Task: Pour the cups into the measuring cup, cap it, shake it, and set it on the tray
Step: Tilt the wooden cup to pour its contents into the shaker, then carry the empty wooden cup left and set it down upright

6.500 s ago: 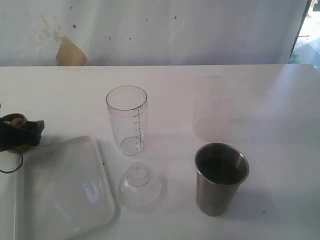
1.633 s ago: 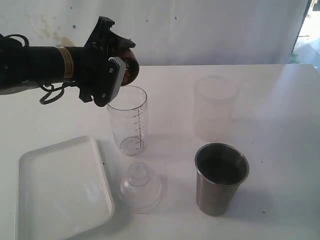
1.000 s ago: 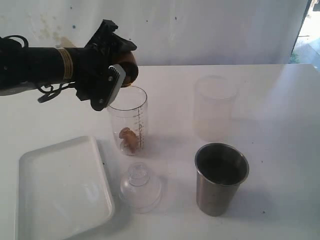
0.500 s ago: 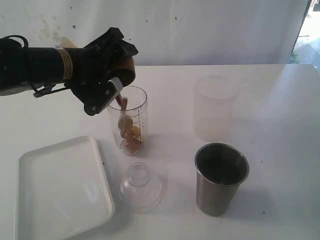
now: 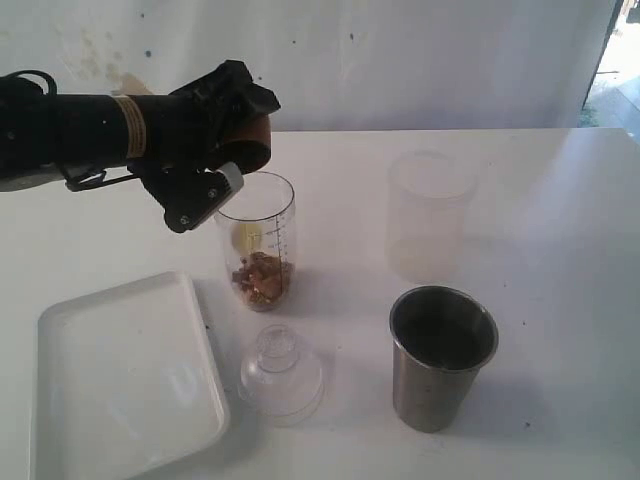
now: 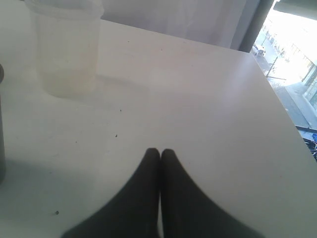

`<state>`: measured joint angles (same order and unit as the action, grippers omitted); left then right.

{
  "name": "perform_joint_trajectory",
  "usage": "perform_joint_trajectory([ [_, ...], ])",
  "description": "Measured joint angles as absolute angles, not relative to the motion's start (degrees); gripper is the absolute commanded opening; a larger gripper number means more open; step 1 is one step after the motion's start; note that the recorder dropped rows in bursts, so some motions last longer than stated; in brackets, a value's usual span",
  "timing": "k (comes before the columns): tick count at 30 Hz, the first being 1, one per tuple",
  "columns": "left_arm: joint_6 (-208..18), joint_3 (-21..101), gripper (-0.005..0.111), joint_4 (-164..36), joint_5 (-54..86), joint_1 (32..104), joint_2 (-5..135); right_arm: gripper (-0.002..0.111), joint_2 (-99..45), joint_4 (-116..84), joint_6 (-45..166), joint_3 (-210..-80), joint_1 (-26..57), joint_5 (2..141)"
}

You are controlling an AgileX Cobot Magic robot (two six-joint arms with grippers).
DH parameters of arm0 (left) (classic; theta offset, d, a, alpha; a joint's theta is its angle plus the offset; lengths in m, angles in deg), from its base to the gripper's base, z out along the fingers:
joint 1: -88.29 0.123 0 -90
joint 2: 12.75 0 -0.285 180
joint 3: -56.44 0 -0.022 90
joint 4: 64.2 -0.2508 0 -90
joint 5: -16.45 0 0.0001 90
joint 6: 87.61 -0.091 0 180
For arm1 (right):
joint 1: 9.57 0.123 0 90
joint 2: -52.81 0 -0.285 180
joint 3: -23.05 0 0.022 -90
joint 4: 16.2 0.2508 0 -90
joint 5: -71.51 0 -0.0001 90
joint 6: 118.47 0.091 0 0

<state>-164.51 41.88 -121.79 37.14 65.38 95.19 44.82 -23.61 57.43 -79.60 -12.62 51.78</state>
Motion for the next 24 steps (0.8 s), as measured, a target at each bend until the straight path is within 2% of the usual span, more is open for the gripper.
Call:
perform_joint_trajectory([
  [14, -158.67, 41.88, 0.0, -121.79, 37.87, 65.38, 95.19, 0.0, 44.82, -23.61, 57.43, -79.6, -12.62, 51.78],
  [24, -126.85, 41.88, 0.0, -118.56, 42.71, 65.38, 95.19, 0.0, 44.82, -23.61, 57.43, -79.6, -12.62, 51.78],
])
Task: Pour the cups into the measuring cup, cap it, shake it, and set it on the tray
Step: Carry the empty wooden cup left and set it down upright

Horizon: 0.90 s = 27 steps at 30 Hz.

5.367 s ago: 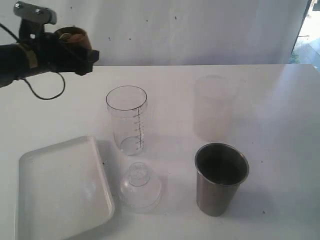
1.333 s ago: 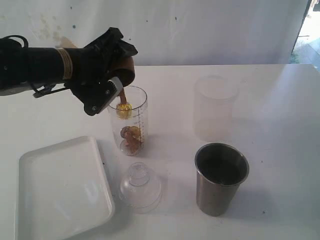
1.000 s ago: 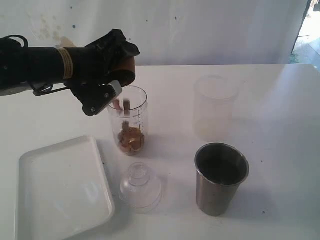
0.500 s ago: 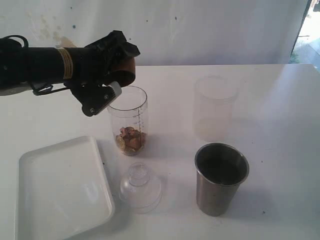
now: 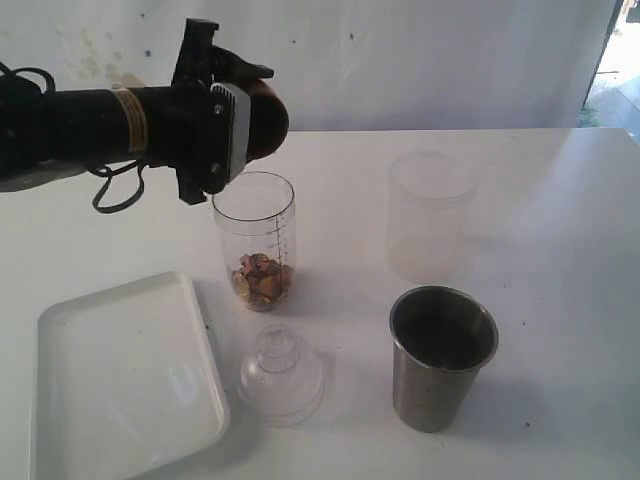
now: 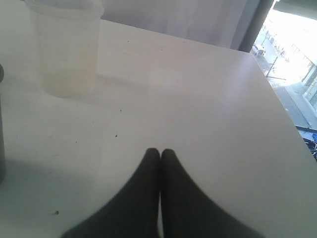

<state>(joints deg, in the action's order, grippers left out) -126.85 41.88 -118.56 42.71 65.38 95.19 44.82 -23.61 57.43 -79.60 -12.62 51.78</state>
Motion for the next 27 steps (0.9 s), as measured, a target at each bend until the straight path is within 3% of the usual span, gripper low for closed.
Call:
perform_joint_trajectory([
  [16, -112.66, 41.88, 0.0, -109.28, 45.63, 65.38, 95.19, 0.0, 44.82, -23.61, 57.43, -79.6, -12.62, 51.78],
  [19, -109.85, 41.88, 0.0, -94.61, 45.63, 65.38, 95.19, 0.0, 44.82, -23.61, 57.43, -79.6, -12.62, 51.78],
  [23, -109.38, 41.88, 0.0, -54.73, 45.31, 66.46, 95.16, 0.0, 44.82, -23.61, 57.43, -79.6, -12.62, 51.78],
  [27, -112.81, 41.88, 0.0, -28.35, 36.65, 73.68, 95.75, 0.0, 44.82, -23.61, 57.43, -79.6, -12.62, 51.78],
])
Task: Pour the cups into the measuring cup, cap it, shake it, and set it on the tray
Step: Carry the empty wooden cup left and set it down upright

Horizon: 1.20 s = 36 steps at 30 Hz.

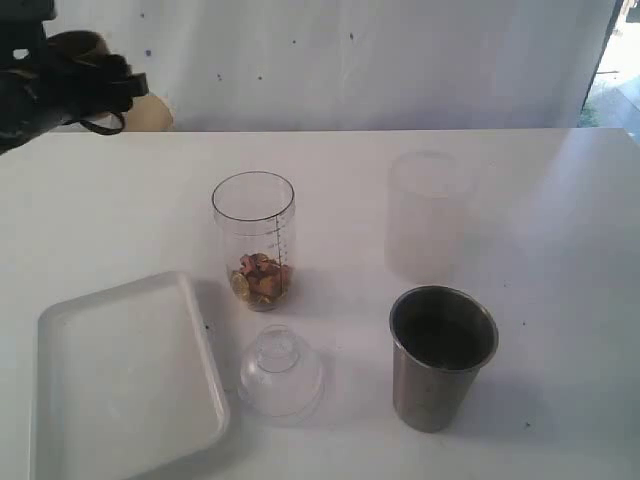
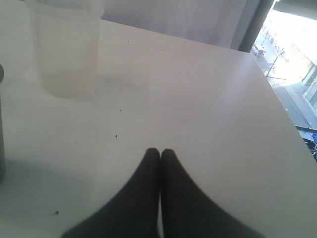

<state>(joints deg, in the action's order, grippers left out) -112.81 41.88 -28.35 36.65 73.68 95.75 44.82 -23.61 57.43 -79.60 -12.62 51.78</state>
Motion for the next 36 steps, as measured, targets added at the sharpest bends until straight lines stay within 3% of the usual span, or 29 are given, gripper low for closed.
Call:
perform_joint_trajectory([
  [5, -113.14, 37.73, 0.0, -26.01, 35.4, 78.39, 103.59, 0.0, 44.82, -23.61, 57.43, -79.6, -12.62, 51.78],
  [18, -88.81, 36.61, 0.0, -50.54, 54.28, 78.48, 116.24, 0.0, 44.82, -23.61, 57.43, -79.6, -12.62, 51.78],
  [24, -88.33, 36.42, 0.002, -53.92, 56.6, 78.48, 119.88, 0.0, 44.82, -23.61, 57.43, -79.6, -12.62, 51.78],
  [28, -90.51, 36.32, 0.027, -54.25, 56.91, 78.48, 120.55, 0.0, 44.82, -23.61, 57.43, -79.6, -12.62, 51.78],
  [34, -90.95, 36.32, 0.105, -54.25, 57.63, 78.48, 120.55, 0.0, 44.82, -23.61, 57.43, -79.6, -12.62, 51.78],
  [36, -90.95, 36.32, 0.105, -54.25, 57.89, 78.48, 120.55, 0.0, 44.82, -23.61, 57.43, -79.6, -12.62, 51.78],
])
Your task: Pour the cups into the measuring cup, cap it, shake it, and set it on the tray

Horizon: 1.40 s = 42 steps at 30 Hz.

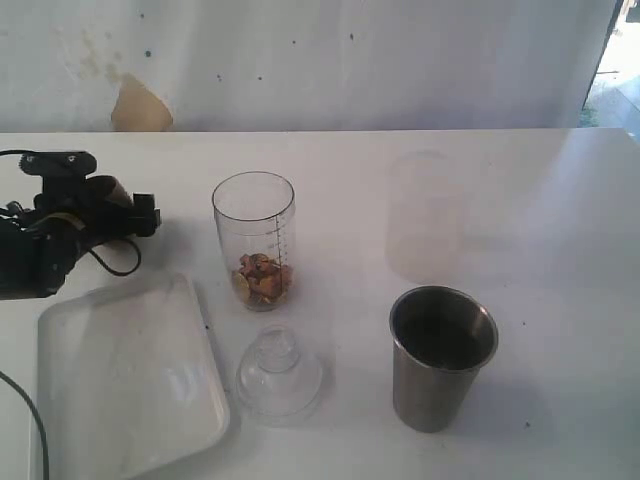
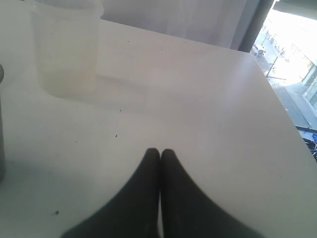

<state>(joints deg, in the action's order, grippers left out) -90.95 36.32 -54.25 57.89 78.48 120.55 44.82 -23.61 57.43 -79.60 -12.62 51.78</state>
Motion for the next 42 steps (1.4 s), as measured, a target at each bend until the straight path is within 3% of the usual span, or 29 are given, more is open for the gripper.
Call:
perform_joint_trajectory([
  [11, -92.72, 36.32, 0.105, -54.28, 55.08, 78.48, 115.57, 0.0, 44.82, -23.61, 57.43, -79.6, -12.62, 51.78],
  [22, -99.0, 36.27, 0.102, -53.68, 44.7, 78.48, 99.03, 0.0, 44.82, -23.61, 57.43, -79.6, -12.62, 51.78],
  [24, -99.37, 36.27, 0.093, -51.18, 41.57, 78.48, 95.36, 0.0, 44.82, -23.61, 57.43, -79.6, -12.62, 51.78],
  [27, -100.02, 36.27, 0.064, -45.65, 37.21, 78.48, 89.93, 0.0, 44.82, -23.61, 57.43, -79.6, -12.62, 51.78],
  [31, -102.64, 36.27, 0.0, -41.11, 31.88, 78.48, 82.59, 0.0, 44.82, -23.61, 57.43, -79.6, -12.62, 51.78],
  [42, -107.19, 34.37, 0.001, -40.88, 13.07, 78.48, 61.99, 0.0, 44.82, -23.61, 57.43, -79.6, -12.62, 51.78],
])
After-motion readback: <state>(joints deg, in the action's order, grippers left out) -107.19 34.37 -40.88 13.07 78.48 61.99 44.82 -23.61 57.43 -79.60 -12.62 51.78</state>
